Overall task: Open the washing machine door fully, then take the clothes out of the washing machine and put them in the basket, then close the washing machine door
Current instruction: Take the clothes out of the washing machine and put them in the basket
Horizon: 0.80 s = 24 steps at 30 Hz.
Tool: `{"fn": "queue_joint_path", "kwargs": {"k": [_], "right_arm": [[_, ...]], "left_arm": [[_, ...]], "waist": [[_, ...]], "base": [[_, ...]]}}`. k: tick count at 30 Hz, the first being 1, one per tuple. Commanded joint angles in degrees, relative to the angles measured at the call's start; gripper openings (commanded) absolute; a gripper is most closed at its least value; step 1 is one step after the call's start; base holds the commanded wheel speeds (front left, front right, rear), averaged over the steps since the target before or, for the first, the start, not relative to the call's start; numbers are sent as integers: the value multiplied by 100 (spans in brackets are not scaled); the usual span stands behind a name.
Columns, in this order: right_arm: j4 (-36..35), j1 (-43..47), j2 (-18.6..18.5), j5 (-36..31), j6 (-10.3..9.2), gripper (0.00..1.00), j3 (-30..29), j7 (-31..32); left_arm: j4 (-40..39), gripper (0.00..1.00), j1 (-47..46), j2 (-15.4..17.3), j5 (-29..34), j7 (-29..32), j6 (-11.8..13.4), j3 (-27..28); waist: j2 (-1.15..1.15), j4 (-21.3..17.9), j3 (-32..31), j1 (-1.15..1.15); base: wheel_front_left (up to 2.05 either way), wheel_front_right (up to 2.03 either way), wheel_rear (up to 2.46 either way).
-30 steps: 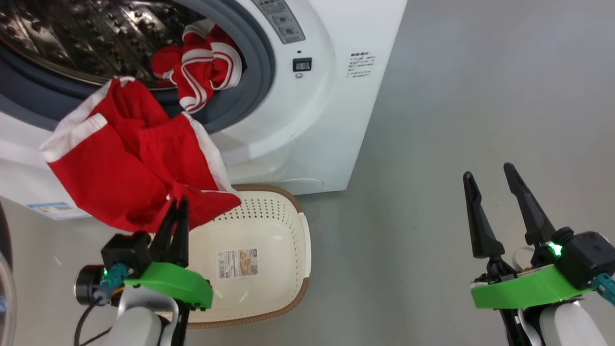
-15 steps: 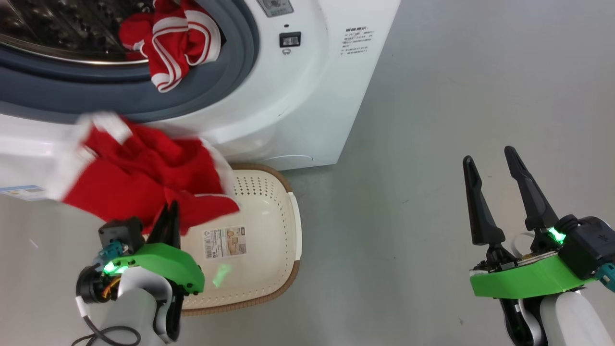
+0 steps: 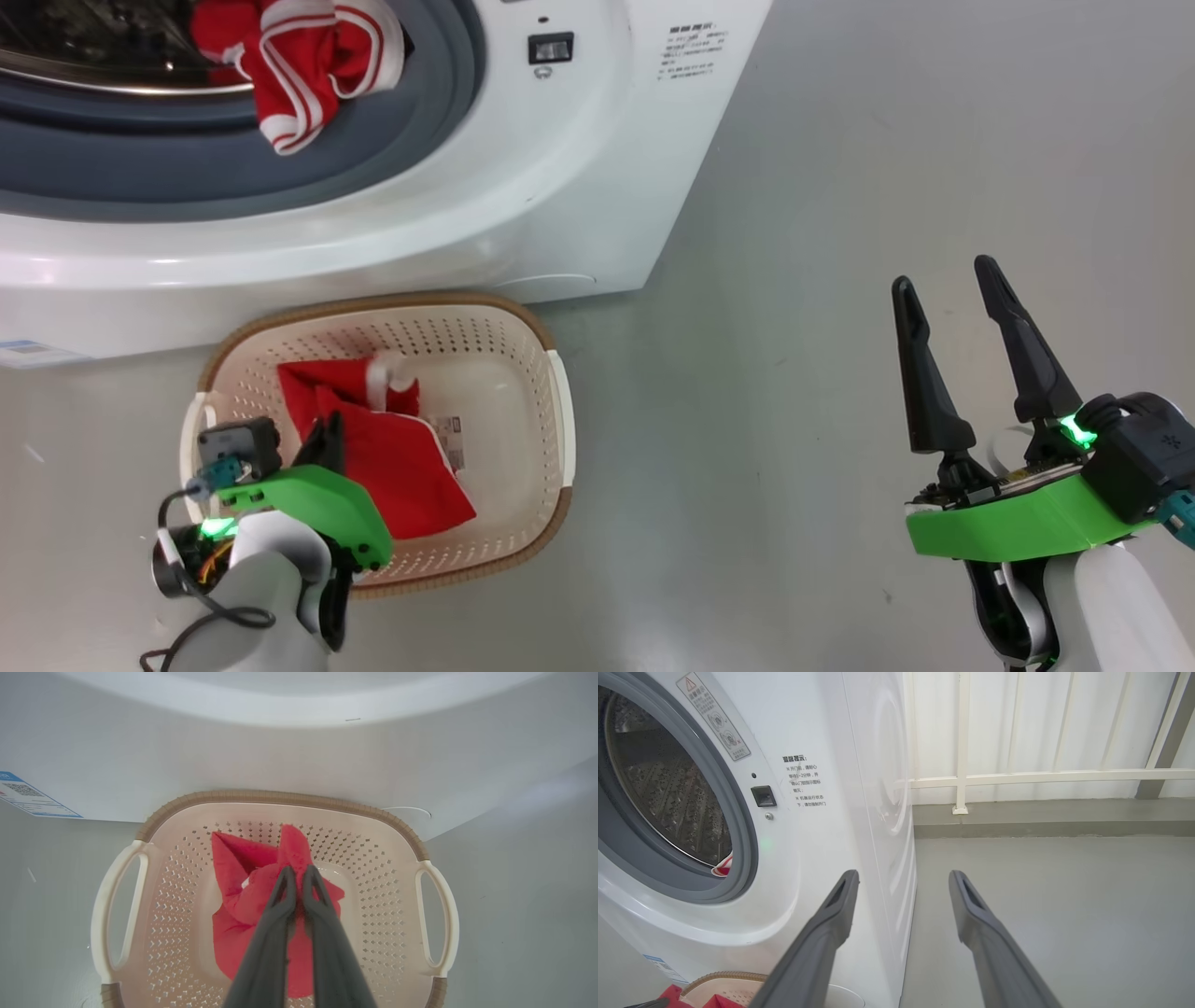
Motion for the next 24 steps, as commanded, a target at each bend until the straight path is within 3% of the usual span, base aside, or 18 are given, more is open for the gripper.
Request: {"fn": "queue_joint_path", "kwargs": {"k": [1, 11, 22, 24], "right_arm": [[-157, -79, -38, -66, 36, 100, 157, -36], [-175, -186, -38, -56, 36, 100, 184, -36], [-168, -292, -38, 1, 36, 100, 219, -36], [-162, -301, -38, 13, 36, 100, 214, -36]], "left_arm": [[28, 0, -76, 116, -9, -70, -21, 133], [734, 0, -486, 191, 56, -70, 58, 93], [993, 0, -581, 272, 86, 2, 98, 13], [1024, 6, -594, 295, 84, 41, 96, -7]], "waist": [[0, -48, 89, 0], [0, -195, 422, 0], [0, -261, 626, 0], [0, -270, 638, 0]], "base": [[0, 0, 0], [0, 0, 0], [0, 0, 0], [0, 0, 0]]}}
